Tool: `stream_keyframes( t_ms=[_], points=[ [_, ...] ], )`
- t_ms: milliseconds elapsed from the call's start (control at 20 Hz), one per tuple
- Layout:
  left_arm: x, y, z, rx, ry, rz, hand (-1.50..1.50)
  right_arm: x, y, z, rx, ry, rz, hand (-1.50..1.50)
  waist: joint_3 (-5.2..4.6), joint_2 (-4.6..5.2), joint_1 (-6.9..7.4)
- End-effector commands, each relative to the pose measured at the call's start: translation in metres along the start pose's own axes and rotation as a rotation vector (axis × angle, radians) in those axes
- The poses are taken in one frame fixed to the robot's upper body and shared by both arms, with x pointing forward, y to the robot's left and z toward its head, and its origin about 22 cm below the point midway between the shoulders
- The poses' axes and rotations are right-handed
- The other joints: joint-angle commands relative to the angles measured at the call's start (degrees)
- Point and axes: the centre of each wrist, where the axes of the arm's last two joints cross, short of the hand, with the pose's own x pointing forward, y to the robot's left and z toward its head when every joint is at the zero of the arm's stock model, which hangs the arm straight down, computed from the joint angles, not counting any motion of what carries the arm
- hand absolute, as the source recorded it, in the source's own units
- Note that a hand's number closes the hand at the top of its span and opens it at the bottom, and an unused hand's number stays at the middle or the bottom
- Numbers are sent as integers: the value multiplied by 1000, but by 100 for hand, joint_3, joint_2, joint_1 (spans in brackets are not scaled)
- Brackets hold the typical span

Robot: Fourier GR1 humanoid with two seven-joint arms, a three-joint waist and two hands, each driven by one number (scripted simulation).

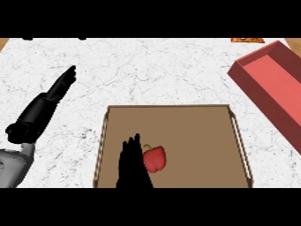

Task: Pick the bell pepper from the tray and place it in the cardboard box

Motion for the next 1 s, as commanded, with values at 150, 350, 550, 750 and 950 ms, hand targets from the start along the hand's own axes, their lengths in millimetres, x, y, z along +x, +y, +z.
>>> stream_keyframes(
  t_ms=[150,350,550,750,950],
  points=[
    [1,7,0,-10,-11,11,0,34,6,-5,115,231,61,-150,17,44,112],
    [2,3,-3,-18,-16,11,0,40,13,-15,125,276,129,-150,17,64,177],
    [-3,-13,8,-30,-31,6,0,45,16,-10,123,298,123,-150,22,63,223],
    [-3,-7,-7,-31,-22,12,0,48,22,-20,121,309,147,-150,21,97,237],
    [6,-13,-7,-47,-15,10,0,41,16,-18,157,340,190,-150,26,70,200]
  ],
)
